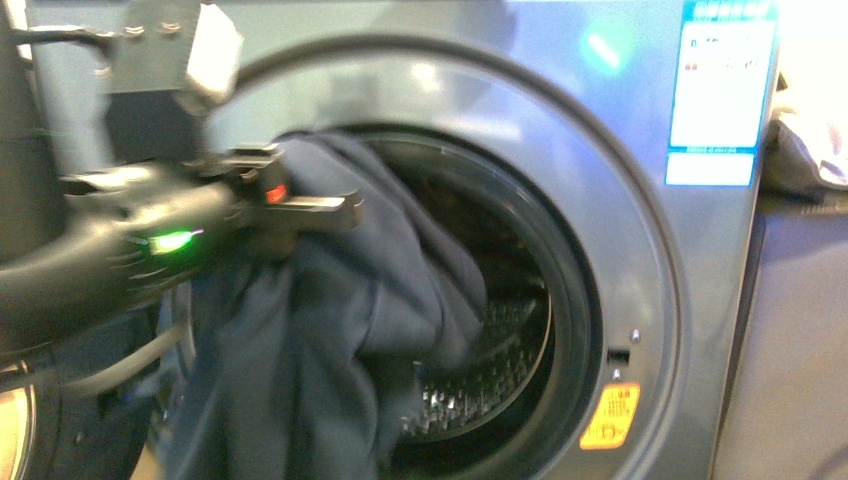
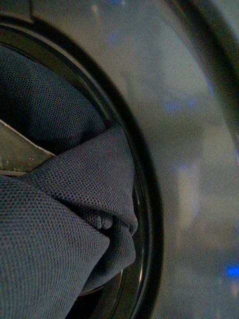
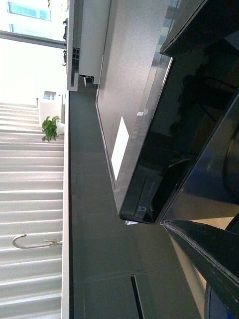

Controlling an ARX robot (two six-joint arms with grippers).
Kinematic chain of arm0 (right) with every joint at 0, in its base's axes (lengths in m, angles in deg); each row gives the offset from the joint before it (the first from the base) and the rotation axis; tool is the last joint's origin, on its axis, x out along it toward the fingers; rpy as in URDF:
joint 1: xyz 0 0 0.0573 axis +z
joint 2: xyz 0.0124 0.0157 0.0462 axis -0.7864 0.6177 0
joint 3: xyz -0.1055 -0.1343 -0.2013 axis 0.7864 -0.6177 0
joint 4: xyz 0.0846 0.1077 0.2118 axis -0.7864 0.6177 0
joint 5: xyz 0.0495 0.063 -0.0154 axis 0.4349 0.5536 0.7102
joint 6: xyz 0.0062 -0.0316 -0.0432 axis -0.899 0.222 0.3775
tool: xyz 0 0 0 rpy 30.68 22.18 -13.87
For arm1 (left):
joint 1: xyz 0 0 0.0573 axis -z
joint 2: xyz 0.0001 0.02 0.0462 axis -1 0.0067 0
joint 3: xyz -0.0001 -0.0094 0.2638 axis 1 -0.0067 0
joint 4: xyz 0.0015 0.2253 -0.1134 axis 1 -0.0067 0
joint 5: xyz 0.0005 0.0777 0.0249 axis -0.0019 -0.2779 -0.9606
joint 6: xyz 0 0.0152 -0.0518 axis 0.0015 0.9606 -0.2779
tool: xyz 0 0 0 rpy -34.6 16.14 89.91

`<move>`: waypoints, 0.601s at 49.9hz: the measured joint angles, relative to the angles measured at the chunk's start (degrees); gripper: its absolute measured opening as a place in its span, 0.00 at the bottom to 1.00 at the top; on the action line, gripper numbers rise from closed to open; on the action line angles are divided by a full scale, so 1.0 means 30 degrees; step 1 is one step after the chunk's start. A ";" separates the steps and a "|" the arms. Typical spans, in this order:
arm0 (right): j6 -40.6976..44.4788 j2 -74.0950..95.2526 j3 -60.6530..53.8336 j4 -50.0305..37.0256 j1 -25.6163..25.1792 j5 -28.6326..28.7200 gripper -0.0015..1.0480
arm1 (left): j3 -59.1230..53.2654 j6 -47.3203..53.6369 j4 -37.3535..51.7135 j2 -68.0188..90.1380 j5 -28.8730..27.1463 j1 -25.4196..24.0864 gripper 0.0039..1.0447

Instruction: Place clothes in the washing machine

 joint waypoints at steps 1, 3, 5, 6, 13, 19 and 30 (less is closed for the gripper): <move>0.0000 0.0000 0.0000 0.0000 0.0000 -0.0007 0.93 | 0.0321 0.0058 -0.0029 0.0284 -0.0029 0.0007 0.06; 0.0000 0.0000 0.0000 0.0000 0.0000 -0.0007 0.93 | 0.0794 0.0175 -0.0262 0.0670 -0.0124 0.0022 0.06; 0.0000 0.0000 0.0000 0.0000 0.0000 -0.0007 0.93 | 0.1399 0.0226 -0.0619 0.1129 -0.0146 0.0051 0.06; 0.0000 0.0000 0.0000 0.0000 0.0000 0.0000 0.93 | 0.1698 0.0219 -0.0794 0.1370 -0.0160 0.0066 0.06; 0.0000 0.0000 0.0000 0.0000 0.0000 -0.0007 0.93 | 0.3424 0.0036 -0.2025 0.2922 -0.0539 0.0219 0.06; 0.0000 0.0000 0.0000 0.0000 0.0000 0.0000 0.93 | 0.4816 -0.0066 -0.2251 0.4524 -0.0918 0.0240 0.06; 0.0000 0.0000 0.0000 0.0000 0.0000 0.0000 0.93 | 0.6266 -0.0444 -0.1996 0.7074 -0.1887 0.0051 0.06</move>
